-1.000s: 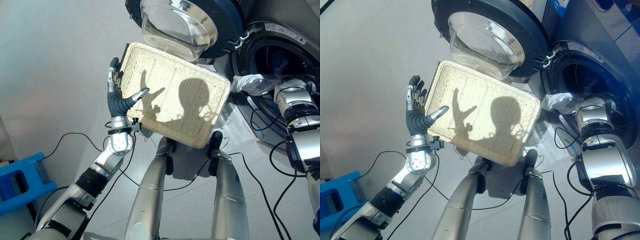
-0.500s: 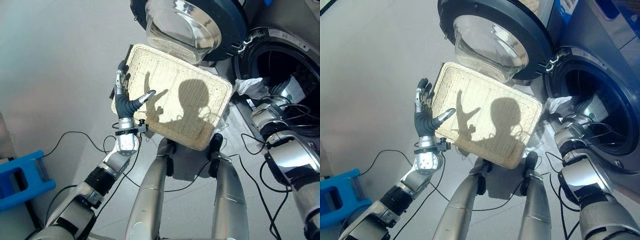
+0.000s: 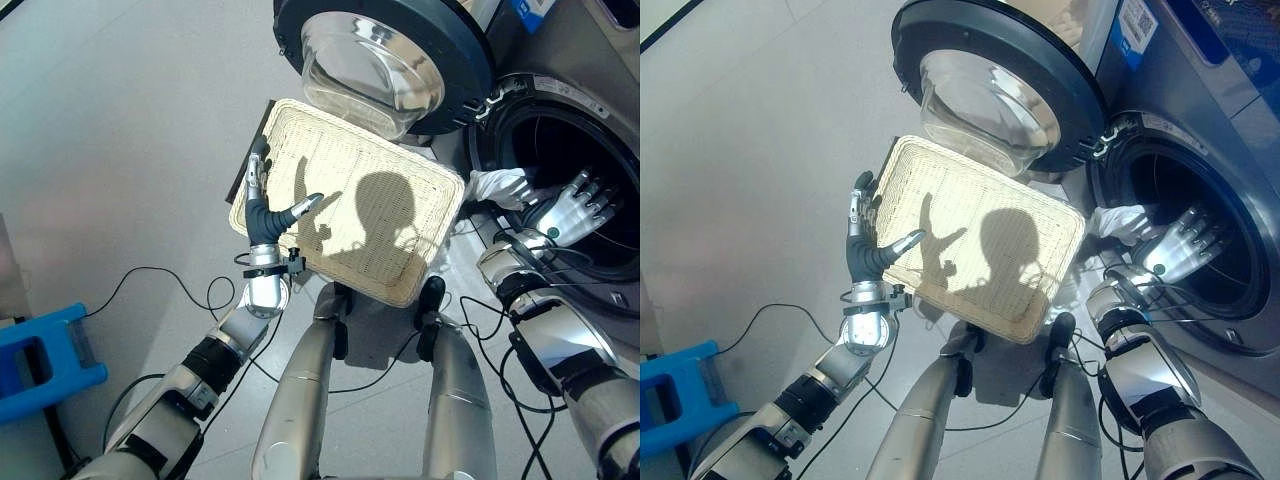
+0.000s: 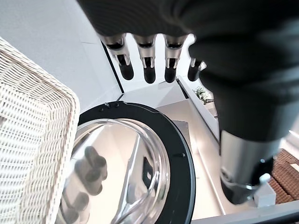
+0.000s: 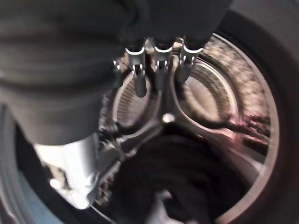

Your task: Put the clothes into the washing machine.

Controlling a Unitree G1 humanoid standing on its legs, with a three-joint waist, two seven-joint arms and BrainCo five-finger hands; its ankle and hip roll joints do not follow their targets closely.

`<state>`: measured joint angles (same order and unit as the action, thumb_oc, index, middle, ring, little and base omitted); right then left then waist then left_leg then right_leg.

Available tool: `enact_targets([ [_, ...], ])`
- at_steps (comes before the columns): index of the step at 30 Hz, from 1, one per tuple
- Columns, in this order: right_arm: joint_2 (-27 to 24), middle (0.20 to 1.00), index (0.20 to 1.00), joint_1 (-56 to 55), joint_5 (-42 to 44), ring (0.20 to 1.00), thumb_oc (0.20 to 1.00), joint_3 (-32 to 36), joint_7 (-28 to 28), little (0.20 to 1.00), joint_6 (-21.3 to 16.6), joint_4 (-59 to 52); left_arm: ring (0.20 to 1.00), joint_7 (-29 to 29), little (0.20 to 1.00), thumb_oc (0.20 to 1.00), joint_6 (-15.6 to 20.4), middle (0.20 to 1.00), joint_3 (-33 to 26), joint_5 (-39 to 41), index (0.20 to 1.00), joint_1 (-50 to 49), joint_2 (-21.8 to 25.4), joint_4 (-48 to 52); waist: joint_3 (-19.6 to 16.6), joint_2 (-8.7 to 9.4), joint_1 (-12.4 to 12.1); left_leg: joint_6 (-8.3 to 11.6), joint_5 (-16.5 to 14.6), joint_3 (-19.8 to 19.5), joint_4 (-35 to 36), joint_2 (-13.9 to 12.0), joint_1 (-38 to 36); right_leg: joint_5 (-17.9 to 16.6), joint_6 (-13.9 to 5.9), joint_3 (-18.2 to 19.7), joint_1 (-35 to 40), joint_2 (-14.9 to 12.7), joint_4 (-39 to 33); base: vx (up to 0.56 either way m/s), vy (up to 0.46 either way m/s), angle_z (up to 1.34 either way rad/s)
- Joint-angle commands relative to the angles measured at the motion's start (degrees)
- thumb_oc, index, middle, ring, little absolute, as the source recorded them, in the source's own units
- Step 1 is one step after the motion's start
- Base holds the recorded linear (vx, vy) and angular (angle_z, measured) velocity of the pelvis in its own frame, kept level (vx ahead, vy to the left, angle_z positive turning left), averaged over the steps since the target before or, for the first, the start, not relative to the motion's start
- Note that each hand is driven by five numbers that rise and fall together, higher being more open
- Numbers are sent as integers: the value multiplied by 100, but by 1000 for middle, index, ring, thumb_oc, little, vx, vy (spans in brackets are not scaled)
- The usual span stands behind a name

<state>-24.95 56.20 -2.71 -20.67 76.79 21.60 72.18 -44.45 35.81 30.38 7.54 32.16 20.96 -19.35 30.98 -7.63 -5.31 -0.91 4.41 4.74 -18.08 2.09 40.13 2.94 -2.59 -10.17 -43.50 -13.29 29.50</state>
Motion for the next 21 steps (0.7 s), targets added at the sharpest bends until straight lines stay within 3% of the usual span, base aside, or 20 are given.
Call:
enact_targets([
  [1, -317, 1000, 1000, -164, 538, 1000, 1000, 75, 162, 1000, -20, -70, 1000, -12, 1000, 1000, 488, 1000, -72, -217, 1000, 20, -269, 98, -119, -406, 67, -80, -852, 192, -222, 338, -268, 71, -272, -446, 201, 188, 52, -1, 30, 0],
  [10, 89, 1000, 1000, -596, -197, 1000, 1000, -59, -278, 1000, -144, -265, 1000, 182, 1000, 1000, 419, 1000, -55, -330, 1000, -133, -301, -214, -119, -270, 78, -56, -875, 78, -162, 341, -685, 80, -242, -427, 670, 244, -73, 13, 16, 2],
  [21, 800, 1000, 1000, -1909, -767, 1000, 1000, -725, -450, 1000, -287, -702, 1000, 844, 1000, 1000, -111, 1000, 74, -544, 1000, -580, -480, -1894, -119, 211, 258, 53, -851, -50, 282, 165, -2128, 13, -256, -270, 2203, 375, -704, 50, 20, 0],
])
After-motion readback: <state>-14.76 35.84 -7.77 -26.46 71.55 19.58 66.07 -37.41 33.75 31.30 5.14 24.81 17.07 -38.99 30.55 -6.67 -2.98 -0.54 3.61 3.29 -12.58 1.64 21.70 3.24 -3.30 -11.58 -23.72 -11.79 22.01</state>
